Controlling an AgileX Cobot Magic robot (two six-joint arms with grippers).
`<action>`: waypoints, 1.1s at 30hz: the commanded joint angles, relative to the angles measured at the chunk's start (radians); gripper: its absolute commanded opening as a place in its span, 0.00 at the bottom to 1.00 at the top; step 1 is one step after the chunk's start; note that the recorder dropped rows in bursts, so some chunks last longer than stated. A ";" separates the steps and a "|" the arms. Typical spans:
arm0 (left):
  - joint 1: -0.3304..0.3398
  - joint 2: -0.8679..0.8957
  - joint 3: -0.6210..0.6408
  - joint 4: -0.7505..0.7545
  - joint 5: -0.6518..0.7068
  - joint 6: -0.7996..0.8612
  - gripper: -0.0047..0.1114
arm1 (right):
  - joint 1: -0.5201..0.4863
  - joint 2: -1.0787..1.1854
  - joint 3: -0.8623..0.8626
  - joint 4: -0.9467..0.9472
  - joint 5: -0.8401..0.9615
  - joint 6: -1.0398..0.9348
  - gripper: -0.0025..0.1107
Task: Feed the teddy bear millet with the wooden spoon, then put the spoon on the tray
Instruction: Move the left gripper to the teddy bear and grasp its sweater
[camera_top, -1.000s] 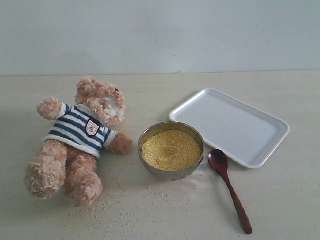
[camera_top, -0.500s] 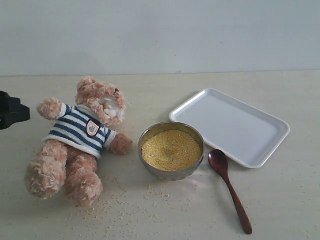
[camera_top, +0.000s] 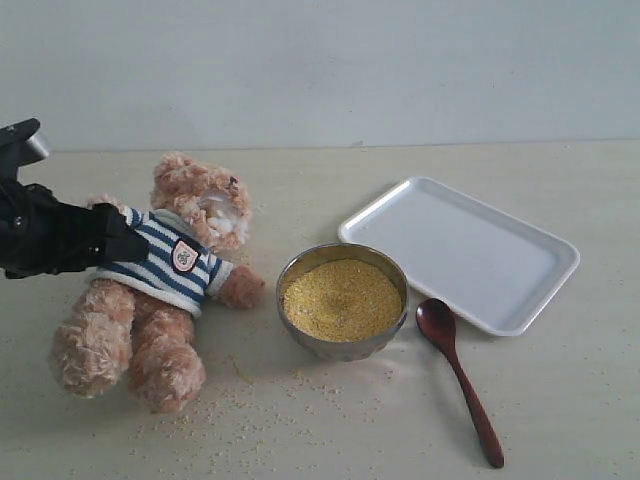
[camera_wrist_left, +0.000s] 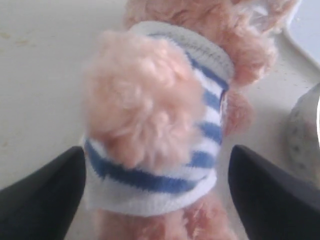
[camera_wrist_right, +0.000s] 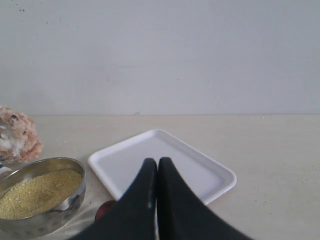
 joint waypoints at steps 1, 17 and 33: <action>-0.003 0.067 -0.022 -0.226 0.036 0.215 0.68 | -0.003 -0.004 -0.001 0.001 -0.012 0.001 0.02; -0.003 0.234 -0.023 -0.401 -0.008 0.396 0.59 | -0.003 -0.004 -0.001 0.001 -0.012 0.001 0.02; 0.052 0.022 0.040 -0.159 0.117 0.229 0.08 | -0.003 -0.004 -0.001 0.001 -0.012 0.001 0.02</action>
